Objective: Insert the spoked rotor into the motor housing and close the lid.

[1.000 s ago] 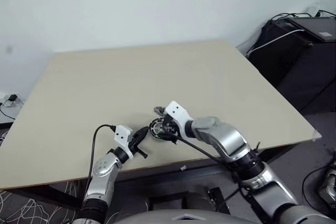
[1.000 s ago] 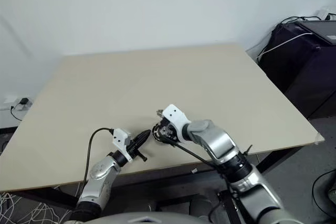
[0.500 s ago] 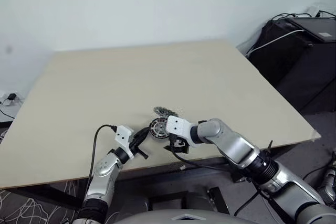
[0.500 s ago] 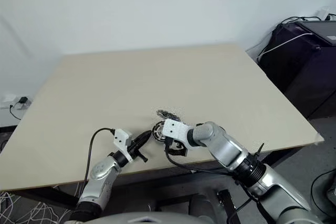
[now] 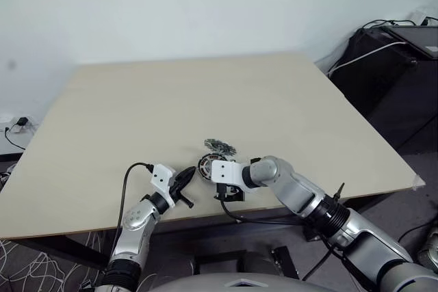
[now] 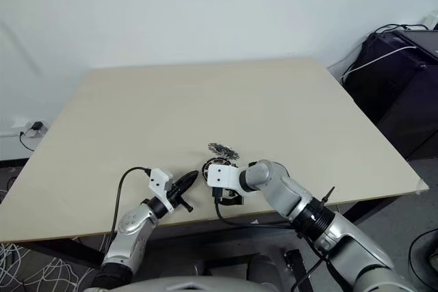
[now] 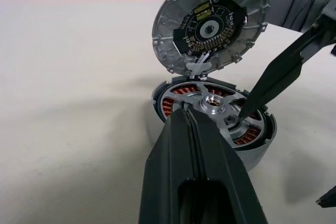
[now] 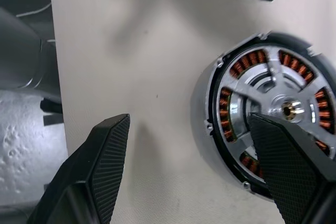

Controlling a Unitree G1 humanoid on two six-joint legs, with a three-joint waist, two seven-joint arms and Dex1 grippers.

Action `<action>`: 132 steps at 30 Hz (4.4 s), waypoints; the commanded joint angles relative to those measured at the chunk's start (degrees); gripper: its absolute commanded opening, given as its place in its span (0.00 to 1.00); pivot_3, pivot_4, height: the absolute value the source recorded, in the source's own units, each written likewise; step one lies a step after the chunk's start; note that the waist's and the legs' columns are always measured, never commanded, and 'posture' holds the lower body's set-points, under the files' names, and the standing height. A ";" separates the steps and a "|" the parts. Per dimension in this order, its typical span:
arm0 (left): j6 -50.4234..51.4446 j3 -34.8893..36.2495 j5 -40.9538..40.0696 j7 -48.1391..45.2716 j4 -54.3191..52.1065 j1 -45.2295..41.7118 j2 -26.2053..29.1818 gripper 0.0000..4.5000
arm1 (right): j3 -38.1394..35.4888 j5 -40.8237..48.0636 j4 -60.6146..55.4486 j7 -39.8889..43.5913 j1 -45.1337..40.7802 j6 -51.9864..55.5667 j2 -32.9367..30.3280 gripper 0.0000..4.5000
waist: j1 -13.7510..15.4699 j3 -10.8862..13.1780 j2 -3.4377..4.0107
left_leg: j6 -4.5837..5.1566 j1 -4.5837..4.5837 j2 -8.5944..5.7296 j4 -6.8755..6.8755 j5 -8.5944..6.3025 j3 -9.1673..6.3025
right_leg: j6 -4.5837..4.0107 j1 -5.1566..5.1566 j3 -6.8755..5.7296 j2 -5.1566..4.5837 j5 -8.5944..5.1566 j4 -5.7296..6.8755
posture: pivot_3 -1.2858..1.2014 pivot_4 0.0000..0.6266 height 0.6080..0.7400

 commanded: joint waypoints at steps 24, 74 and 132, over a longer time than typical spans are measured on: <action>-1.13 -0.46 -0.15 0.08 -0.99 -0.25 -0.41 0.00 | -5.17 -3.12 3.53 -0.27 -0.51 2.08 3.28 0.02 | 0.07 -0.03 0.00 | -0.04 0.11 0.01 0.08 0.02 -0.01 | -0.02 0.15 -0.02 0.02 0.04 0.06 | 0.52 0.00 1.00; -0.43 0.13 -0.59 0.09 -0.12 -0.48 -0.57 0.00 | -25.55 22.93 -6.30 -23.60 -0.18 46.72 18.27 0.02 | -0.35 -0.03 0.01 | 0.01 -0.21 -0.02 0.13 -0.01 -0.01 | -0.28 -0.18 -0.01 0.00 0.24 0.04 | 0.52 0.00 1.00; -8.37 2.18 -6.42 -8.19 -7.88 13.39 2.40 0.00 | -36.76 12.02 -9.59 -40.10 13.75 7.96 13.65 0.01 | -1.69 -0.05 0.31 | -0.02 0.02 0.02 -0.30 0.13 0.05 | -0.15 -0.08 0.03 -0.02 -0.06 -0.02 | 0.52 0.00 1.00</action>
